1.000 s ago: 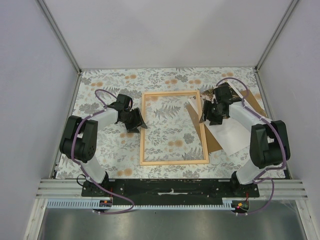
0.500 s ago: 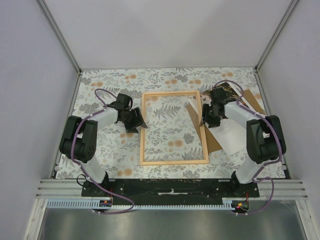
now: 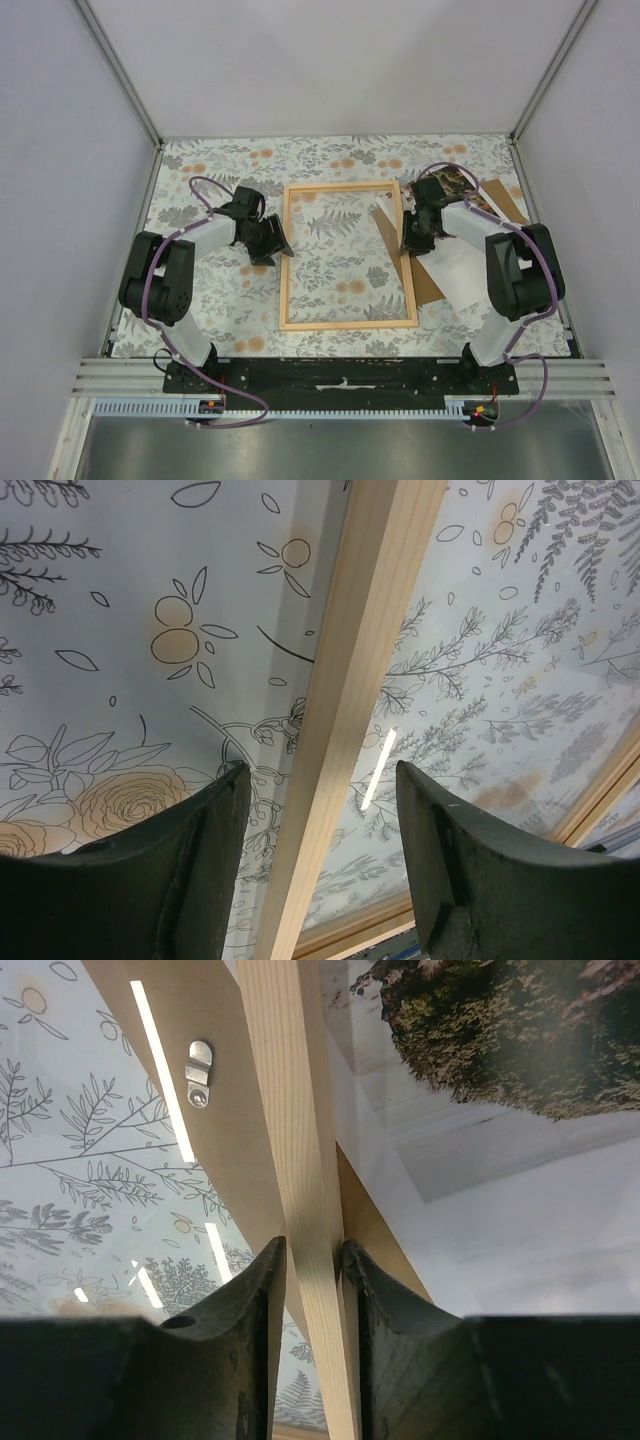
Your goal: Put the photo into the frame
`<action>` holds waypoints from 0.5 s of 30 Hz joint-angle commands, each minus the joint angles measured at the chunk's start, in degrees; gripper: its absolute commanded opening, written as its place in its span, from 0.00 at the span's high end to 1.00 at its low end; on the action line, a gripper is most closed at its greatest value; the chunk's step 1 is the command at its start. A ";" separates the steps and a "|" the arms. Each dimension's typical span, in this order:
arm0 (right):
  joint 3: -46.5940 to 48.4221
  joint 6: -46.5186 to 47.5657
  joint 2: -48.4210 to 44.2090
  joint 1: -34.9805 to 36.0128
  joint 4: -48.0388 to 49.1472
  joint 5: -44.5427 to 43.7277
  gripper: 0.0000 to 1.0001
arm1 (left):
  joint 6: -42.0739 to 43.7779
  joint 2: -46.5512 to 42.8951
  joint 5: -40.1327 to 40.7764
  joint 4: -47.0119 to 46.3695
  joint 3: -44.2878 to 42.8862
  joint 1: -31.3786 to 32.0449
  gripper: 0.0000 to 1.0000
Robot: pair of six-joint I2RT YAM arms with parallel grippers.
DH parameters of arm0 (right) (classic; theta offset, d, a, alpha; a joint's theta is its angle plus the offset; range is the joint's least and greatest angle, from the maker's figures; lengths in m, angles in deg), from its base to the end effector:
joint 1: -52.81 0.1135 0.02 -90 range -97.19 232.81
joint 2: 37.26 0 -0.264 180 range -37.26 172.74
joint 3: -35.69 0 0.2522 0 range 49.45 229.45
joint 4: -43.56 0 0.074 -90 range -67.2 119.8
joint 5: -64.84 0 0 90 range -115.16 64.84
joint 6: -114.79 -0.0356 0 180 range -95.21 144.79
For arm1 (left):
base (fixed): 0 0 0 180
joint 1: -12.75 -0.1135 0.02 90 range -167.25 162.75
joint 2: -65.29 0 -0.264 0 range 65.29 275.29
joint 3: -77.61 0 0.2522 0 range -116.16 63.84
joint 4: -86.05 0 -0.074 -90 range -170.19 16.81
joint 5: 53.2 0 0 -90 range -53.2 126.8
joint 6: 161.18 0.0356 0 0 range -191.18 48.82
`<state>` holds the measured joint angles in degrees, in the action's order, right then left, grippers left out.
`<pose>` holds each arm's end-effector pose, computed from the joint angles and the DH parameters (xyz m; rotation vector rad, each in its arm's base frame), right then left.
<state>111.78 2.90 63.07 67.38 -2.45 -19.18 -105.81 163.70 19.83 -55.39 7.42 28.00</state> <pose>0.3226 0.0877 0.1667 0.1551 2.8278 0.2947 0.3093 -0.0951 0.1561 -0.3911 2.8060 -0.6284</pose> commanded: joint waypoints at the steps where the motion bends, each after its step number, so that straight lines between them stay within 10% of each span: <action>1: 3.06 -0.70 -0.05 0.81 -0.18 -0.88 0.66 | 2.82 -0.94 3.00 1.66 -0.79 0.05 0.33; 15: 8.25 -1.84 1.09 5.38 -2.20 -0.97 0.79 | 3.52 -1.64 4.58 2.98 -2.37 -0.04 0.33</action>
<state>115.97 2.64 63.20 71.67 -5.42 -20.41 -105.18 163.68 21.78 -53.86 6.59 28.00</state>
